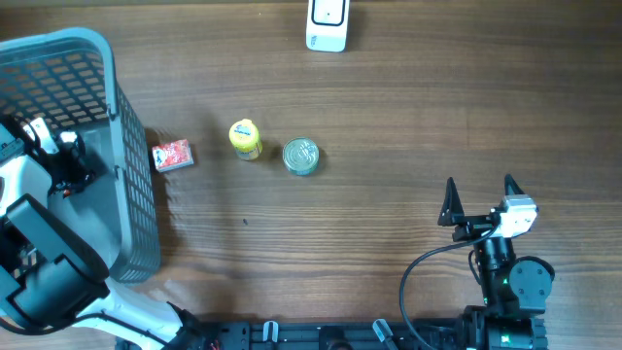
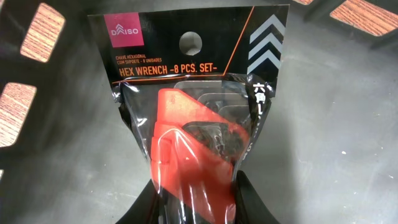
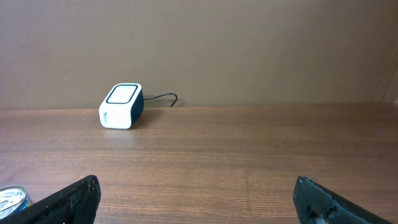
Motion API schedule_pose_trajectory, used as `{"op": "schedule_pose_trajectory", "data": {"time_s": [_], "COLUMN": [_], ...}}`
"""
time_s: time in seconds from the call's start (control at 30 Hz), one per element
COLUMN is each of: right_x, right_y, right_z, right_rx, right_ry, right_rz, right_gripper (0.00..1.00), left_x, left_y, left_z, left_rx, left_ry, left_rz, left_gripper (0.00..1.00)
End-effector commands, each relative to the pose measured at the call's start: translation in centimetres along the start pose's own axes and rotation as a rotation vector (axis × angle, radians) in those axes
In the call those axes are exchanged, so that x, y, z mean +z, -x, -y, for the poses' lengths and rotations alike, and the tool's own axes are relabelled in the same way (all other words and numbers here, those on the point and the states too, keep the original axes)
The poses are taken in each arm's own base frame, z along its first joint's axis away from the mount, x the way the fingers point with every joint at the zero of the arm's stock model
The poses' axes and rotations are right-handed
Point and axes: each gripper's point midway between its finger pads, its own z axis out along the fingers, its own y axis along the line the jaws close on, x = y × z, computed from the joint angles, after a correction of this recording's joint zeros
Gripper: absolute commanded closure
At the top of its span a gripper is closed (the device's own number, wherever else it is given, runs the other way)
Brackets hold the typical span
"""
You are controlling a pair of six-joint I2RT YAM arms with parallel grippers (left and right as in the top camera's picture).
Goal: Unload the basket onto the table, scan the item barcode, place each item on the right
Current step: 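Grasp the black-and-red hex wrench package top with the left gripper, then lift the hex wrench package out of the basket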
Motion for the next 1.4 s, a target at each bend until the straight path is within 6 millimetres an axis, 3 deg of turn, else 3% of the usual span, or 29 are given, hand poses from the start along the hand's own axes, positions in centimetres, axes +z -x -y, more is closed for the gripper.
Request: {"op": "schedule_pose_trajectory", "data": {"time_s": [0.0, 0.33, 0.6, 0.93, 1.37], "right_x": [0.0, 0.0, 0.0, 0.0, 0.0], "right_y": [0.2, 0.2, 0.2, 0.2, 0.2], "right_z": [0.3, 0.3, 0.3, 0.3, 0.3], "right_rx": [0.011, 0.011, 0.011, 0.011, 0.011], "right_ry": [-0.014, -0.014, -0.014, -0.014, -0.014], "right_rz": [0.009, 0.009, 0.009, 0.009, 0.009], "right_gripper": [0.0, 0.0, 0.0, 0.0, 0.0], "left_x": [-2.3, -6.3, -10.9, -16.9, -21.4], "left_y": [2.4, 5.6, 8.0, 9.5, 9.8], "left_z": [0.6, 3.4, 6.0, 6.3, 6.8], "left_rx": [-0.005, 0.056, 0.108, 0.111, 0.077], "left_ry": [-0.008, -0.031, -0.057, -0.057, -0.078], "left_rz": [0.087, 0.228, 0.366, 0.507, 0.599], "left_gripper": [0.87, 0.81, 0.79, 0.79, 0.78]}}
